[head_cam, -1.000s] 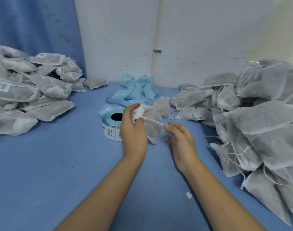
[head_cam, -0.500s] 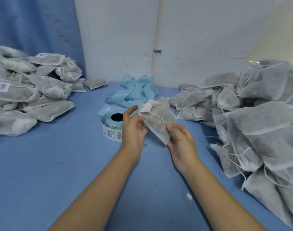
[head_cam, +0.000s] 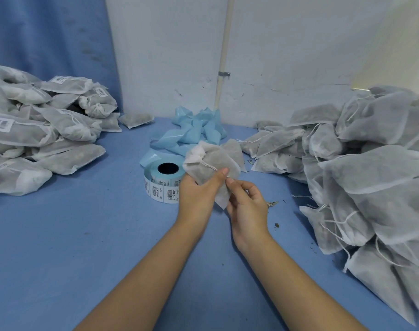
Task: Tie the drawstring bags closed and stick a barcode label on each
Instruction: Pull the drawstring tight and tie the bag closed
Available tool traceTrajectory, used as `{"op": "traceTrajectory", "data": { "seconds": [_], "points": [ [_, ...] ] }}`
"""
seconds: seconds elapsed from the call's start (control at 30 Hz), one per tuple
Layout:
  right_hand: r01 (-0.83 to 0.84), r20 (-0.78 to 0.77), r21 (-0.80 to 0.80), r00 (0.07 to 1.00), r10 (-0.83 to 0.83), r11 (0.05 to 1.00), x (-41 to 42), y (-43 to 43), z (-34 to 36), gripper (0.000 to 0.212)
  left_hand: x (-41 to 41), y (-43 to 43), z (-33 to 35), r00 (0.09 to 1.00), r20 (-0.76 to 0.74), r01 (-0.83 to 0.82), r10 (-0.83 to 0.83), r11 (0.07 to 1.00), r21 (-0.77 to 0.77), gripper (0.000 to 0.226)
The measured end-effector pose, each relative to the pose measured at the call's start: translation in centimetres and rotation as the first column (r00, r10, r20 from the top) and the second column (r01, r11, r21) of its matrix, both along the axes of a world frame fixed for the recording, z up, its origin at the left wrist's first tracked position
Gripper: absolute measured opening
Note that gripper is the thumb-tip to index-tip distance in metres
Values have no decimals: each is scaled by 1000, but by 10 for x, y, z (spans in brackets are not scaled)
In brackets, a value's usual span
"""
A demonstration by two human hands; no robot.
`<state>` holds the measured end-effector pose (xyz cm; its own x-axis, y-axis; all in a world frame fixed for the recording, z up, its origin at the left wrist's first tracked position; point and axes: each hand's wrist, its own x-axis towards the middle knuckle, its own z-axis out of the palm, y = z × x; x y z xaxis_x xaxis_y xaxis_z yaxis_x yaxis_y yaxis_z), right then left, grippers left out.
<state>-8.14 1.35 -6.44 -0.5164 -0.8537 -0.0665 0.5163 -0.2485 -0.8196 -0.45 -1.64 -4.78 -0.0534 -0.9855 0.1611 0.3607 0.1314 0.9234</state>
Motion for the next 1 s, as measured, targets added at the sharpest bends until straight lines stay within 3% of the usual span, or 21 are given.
{"op": "traceTrajectory", "data": {
  "seconds": [0.33,0.47,0.53,0.6,0.67,0.77,0.8,0.9,1.0],
  "points": [
    [0,-19,0,1000,0,1000,2,-1,-2,9,3,-4,-3,999,19,-33,34,999,-21,11],
    [-40,-195,13,980,41,999,3,-3,-1,4,10,-12,3,993,-12,-115,117,990,82,10],
    [-20,-495,111,866,73,994,3,-3,-4,15,16,-17,8,992,-25,-117,121,985,123,13],
    [-17,-810,198,559,174,980,3,-3,-8,28,23,-20,12,994,-61,-79,88,989,128,13],
    [-49,-936,225,266,230,973,6,-3,-11,31,28,-22,15,993,-110,-24,36,993,113,12],
    [-41,-981,186,52,188,982,10,-5,-9,10,32,-24,16,993,-119,7,7,994,110,13],
    [-31,-983,181,16,182,983,10,-4,-8,3,32,-24,16,995,-102,4,7,994,113,12],
    [34,-979,202,21,201,979,11,-1,-9,20,31,-24,16,1000,-19,-22,24,995,96,15],
    [46,-953,246,194,232,968,6,0,-9,20,29,-23,16,994,100,-59,52,995,77,24]
  ]
}}
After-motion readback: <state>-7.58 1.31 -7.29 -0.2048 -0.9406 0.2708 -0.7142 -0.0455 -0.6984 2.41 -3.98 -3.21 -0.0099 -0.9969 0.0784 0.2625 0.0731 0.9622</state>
